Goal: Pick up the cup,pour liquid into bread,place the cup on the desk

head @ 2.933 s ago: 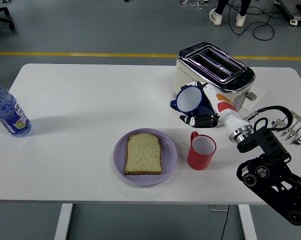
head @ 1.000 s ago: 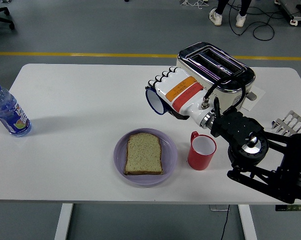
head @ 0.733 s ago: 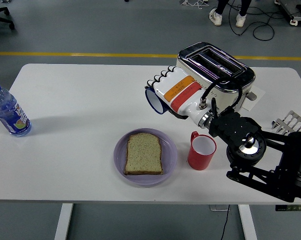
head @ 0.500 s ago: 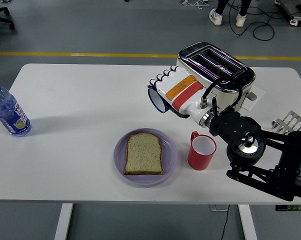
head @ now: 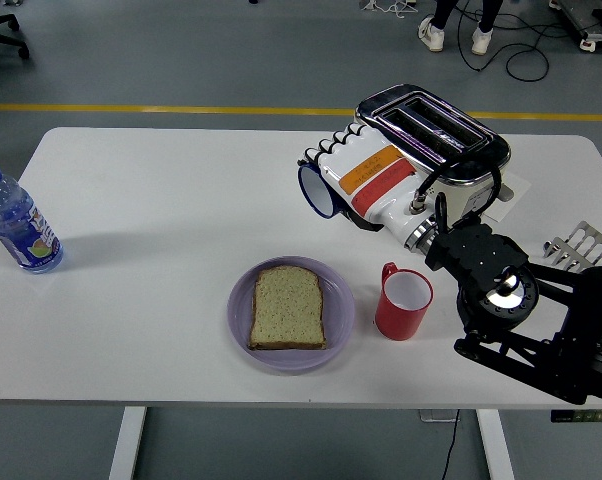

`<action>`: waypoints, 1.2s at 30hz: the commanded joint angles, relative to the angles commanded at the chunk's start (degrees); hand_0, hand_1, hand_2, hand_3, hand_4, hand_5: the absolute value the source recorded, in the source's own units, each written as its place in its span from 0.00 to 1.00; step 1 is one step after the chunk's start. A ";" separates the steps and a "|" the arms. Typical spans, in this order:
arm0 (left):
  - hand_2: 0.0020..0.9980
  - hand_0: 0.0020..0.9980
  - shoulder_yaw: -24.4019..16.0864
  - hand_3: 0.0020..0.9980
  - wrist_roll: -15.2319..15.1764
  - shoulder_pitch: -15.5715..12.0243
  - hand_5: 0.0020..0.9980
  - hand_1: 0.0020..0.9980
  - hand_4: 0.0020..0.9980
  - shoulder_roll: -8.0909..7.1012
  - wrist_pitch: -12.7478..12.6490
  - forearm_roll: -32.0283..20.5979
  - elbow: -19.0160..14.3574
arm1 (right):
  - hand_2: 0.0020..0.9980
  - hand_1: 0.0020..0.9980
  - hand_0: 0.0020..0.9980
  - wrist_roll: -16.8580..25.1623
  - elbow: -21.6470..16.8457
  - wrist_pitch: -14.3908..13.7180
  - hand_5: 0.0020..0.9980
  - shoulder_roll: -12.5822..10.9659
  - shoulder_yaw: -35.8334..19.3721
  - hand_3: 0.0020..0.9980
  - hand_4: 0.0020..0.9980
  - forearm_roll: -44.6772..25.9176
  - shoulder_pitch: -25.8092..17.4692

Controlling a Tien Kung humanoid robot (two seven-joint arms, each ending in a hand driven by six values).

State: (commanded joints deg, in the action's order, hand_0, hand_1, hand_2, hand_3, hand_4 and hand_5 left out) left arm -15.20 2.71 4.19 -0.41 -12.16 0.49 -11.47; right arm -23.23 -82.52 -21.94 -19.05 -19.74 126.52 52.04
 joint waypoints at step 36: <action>0.65 0.63 -0.26 0.51 -0.01 0.05 0.85 0.65 0.24 0.01 0.07 0.65 0.00 | 0.55 0.43 0.54 5.34 -9.06 -15.04 0.00 -3.06 -34.40 0.52 0.64 -45.49 -23.55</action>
State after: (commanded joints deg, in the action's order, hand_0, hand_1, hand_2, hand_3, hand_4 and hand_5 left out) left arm -15.45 2.70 4.24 -0.41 -12.09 1.14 -11.47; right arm -17.90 -91.58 -36.98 -22.11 -54.14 81.03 28.49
